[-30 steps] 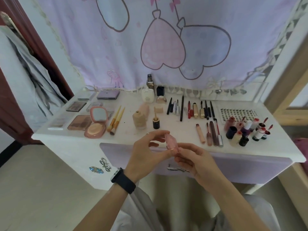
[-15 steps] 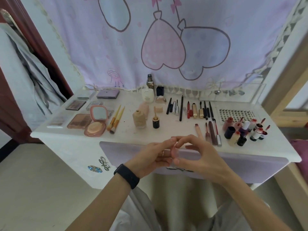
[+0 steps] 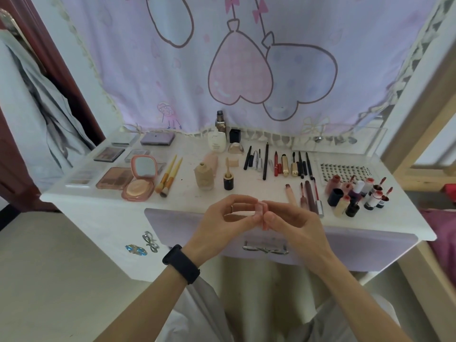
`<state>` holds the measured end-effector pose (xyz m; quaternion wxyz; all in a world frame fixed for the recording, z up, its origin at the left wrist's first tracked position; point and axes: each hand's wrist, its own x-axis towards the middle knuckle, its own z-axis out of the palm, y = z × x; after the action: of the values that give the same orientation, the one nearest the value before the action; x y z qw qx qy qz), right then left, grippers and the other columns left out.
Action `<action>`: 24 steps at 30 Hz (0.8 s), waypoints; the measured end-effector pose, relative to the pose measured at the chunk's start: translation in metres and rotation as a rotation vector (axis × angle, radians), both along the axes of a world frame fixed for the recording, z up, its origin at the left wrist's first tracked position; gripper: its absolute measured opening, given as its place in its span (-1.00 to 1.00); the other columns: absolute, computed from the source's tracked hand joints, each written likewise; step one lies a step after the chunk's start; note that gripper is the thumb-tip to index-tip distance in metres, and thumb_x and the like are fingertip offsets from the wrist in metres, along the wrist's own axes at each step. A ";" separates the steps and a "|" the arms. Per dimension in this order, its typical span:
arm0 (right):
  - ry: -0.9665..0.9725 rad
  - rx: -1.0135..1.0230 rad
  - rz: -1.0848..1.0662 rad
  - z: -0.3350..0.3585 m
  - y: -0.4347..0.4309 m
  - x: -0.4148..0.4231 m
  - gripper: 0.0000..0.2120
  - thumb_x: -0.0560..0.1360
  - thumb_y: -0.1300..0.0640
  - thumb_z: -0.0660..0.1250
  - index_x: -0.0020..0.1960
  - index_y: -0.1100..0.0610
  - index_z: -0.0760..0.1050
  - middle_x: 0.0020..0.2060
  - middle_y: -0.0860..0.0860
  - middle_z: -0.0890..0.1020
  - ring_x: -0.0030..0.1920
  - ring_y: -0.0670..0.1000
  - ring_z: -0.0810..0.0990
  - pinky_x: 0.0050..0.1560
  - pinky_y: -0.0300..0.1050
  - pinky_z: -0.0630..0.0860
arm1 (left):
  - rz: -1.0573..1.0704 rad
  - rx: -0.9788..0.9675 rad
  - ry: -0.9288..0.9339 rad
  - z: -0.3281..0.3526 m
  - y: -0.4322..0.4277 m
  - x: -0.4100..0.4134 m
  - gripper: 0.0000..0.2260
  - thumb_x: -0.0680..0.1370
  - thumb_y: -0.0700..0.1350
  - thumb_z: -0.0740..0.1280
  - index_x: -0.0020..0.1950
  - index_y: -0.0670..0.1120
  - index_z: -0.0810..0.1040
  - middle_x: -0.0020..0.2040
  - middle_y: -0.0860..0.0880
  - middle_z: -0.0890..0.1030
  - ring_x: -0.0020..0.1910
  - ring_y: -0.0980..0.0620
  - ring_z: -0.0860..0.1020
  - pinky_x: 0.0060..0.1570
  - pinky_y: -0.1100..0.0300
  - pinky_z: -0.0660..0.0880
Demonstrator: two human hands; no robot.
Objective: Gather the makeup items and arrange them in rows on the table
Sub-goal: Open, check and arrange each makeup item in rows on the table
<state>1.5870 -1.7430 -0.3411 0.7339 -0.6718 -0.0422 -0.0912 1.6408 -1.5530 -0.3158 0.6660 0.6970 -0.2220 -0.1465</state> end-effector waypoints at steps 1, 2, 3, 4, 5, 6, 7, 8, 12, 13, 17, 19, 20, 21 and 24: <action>0.005 0.005 -0.002 0.001 0.000 0.000 -0.72 0.49 0.07 0.50 0.19 0.01 0.69 0.06 0.05 0.74 0.11 0.06 0.71 0.09 -0.19 0.62 | 0.002 0.000 -0.006 0.000 0.000 0.000 -0.67 0.48 -0.09 0.52 0.23 -0.07 0.60 0.11 -0.02 0.70 0.09 0.00 0.67 0.10 0.13 0.60; 0.009 0.003 -0.002 0.002 0.000 0.001 -0.72 0.48 0.05 0.49 0.19 0.00 0.69 0.07 0.05 0.74 0.13 0.03 0.71 0.10 -0.19 0.62 | -0.002 0.001 -0.006 0.000 0.001 0.000 -0.65 0.48 -0.10 0.52 0.24 -0.07 0.59 0.13 -0.02 0.69 0.09 -0.01 0.68 0.12 0.10 0.60; 0.014 0.004 0.003 0.002 0.000 0.001 -0.71 0.49 0.05 0.49 0.20 0.00 0.69 0.07 0.05 0.74 0.14 -0.01 0.70 0.11 -0.18 0.62 | -0.010 0.004 -0.003 0.000 0.001 0.001 -0.63 0.48 -0.11 0.53 0.26 -0.07 0.59 0.14 -0.02 0.69 0.10 -0.02 0.68 0.13 0.07 0.60; 0.018 0.011 0.013 0.002 -0.001 0.002 -0.71 0.49 0.06 0.48 0.21 0.03 0.68 0.08 0.06 0.74 0.16 -0.07 0.68 0.12 -0.19 0.61 | -0.021 0.007 0.001 0.000 0.001 0.002 -0.61 0.47 -0.12 0.54 0.28 -0.07 0.58 0.15 -0.03 0.69 0.10 -0.02 0.68 0.13 0.06 0.60; 0.023 0.021 0.024 0.002 -0.001 0.003 -0.71 0.49 0.07 0.48 0.21 0.05 0.68 0.08 0.07 0.73 0.18 -0.10 0.67 0.13 -0.21 0.61 | -0.030 0.009 0.005 0.000 0.001 0.002 -0.58 0.46 -0.13 0.55 0.29 -0.07 0.57 0.16 -0.02 0.68 0.09 -0.03 0.68 0.12 0.05 0.61; 0.030 0.033 0.034 0.001 -0.001 0.003 -0.71 0.49 0.07 0.48 0.21 0.05 0.68 0.09 0.08 0.73 0.19 -0.07 0.67 0.15 -0.20 0.60 | -0.030 0.012 0.005 0.000 0.001 0.003 -0.57 0.44 -0.13 0.56 0.29 -0.05 0.57 0.16 -0.01 0.68 0.08 -0.03 0.68 0.10 0.05 0.62; 0.037 0.047 0.041 0.001 0.000 0.004 -0.70 0.49 0.06 0.49 0.21 0.05 0.68 0.10 0.09 0.73 0.20 0.00 0.67 0.16 -0.17 0.60 | -0.018 0.020 -0.005 0.001 0.000 0.003 -0.56 0.43 -0.11 0.58 0.28 -0.03 0.57 0.15 0.01 0.68 0.06 -0.02 0.69 0.08 0.05 0.63; 0.044 0.062 0.043 0.001 0.000 0.005 -0.69 0.48 0.04 0.49 0.21 0.04 0.68 0.10 0.10 0.73 0.20 0.06 0.67 0.16 -0.14 0.60 | 0.000 0.032 -0.022 0.001 -0.002 0.003 -0.56 0.42 -0.08 0.58 0.27 0.00 0.57 0.14 0.02 0.68 0.05 -0.01 0.69 0.06 0.05 0.63; 0.028 0.074 0.017 0.001 0.005 0.005 -0.71 0.48 0.04 0.48 0.19 0.04 0.69 0.07 0.10 0.74 0.16 0.10 0.69 0.16 -0.09 0.62 | 0.051 0.041 -0.047 -0.003 -0.006 0.001 -0.57 0.41 -0.05 0.55 0.26 0.06 0.59 0.12 0.06 0.69 0.02 0.02 0.70 0.05 0.03 0.64; 0.014 0.054 -0.002 0.001 0.008 0.005 -0.72 0.49 0.04 0.47 0.19 0.04 0.69 0.06 0.08 0.74 0.16 0.08 0.70 0.16 -0.09 0.62 | 0.054 0.030 -0.033 -0.004 -0.006 0.002 -0.58 0.42 -0.08 0.54 0.27 0.07 0.60 0.12 0.07 0.69 0.02 0.02 0.70 0.06 0.03 0.64; -0.025 -0.043 -0.125 0.000 0.016 0.007 -0.75 0.55 0.08 0.40 0.19 0.11 0.68 -0.01 0.00 0.76 0.11 -0.03 0.71 0.10 -0.34 0.57 | 0.064 -0.017 0.040 -0.007 -0.004 0.005 -0.57 0.41 -0.05 0.53 0.28 0.08 0.61 0.14 0.05 0.69 0.11 0.03 0.67 0.15 0.00 0.60; -0.032 -0.108 -0.131 0.001 0.016 0.008 -0.74 0.56 0.08 0.40 0.21 0.14 0.67 0.00 -0.03 0.76 0.10 -0.05 0.71 0.10 -0.41 0.53 | 0.063 -0.030 0.068 -0.008 -0.002 0.006 -0.56 0.41 -0.03 0.53 0.28 0.08 0.61 0.14 0.03 0.69 0.12 0.01 0.66 0.15 -0.01 0.59; -0.026 -0.128 -0.118 0.002 0.016 0.008 -0.73 0.55 0.06 0.41 0.22 0.12 0.67 0.01 -0.05 0.75 0.10 -0.05 0.71 0.12 -0.36 0.56 | 0.057 -0.044 0.089 -0.007 -0.001 0.006 -0.55 0.40 -0.02 0.54 0.28 0.08 0.61 0.14 0.01 0.69 0.11 -0.01 0.67 0.14 0.02 0.60; -0.017 -0.127 -0.100 0.003 0.015 0.008 -0.72 0.55 0.04 0.40 0.21 0.09 0.67 0.01 -0.06 0.75 0.08 -0.03 0.72 0.12 -0.29 0.59 | 0.048 -0.072 0.122 -0.007 0.000 0.006 -0.54 0.39 -0.02 0.54 0.28 0.06 0.61 0.14 -0.01 0.69 0.12 -0.03 0.67 0.11 0.06 0.61; -0.008 -0.102 -0.084 0.005 0.016 0.011 -0.76 0.58 0.02 0.35 0.21 0.00 0.65 0.02 -0.07 0.75 0.08 -0.02 0.72 0.11 -0.18 0.63 | 0.006 -0.199 0.261 -0.005 0.004 0.007 -0.55 0.41 -0.08 0.53 0.29 -0.01 0.61 0.16 -0.11 0.68 0.15 -0.11 0.65 0.06 0.15 0.59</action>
<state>1.5978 -1.7274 -0.3357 0.6941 -0.7091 -0.0216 -0.1222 1.6481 -1.5491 -0.3209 0.7552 0.6034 -0.1451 -0.2110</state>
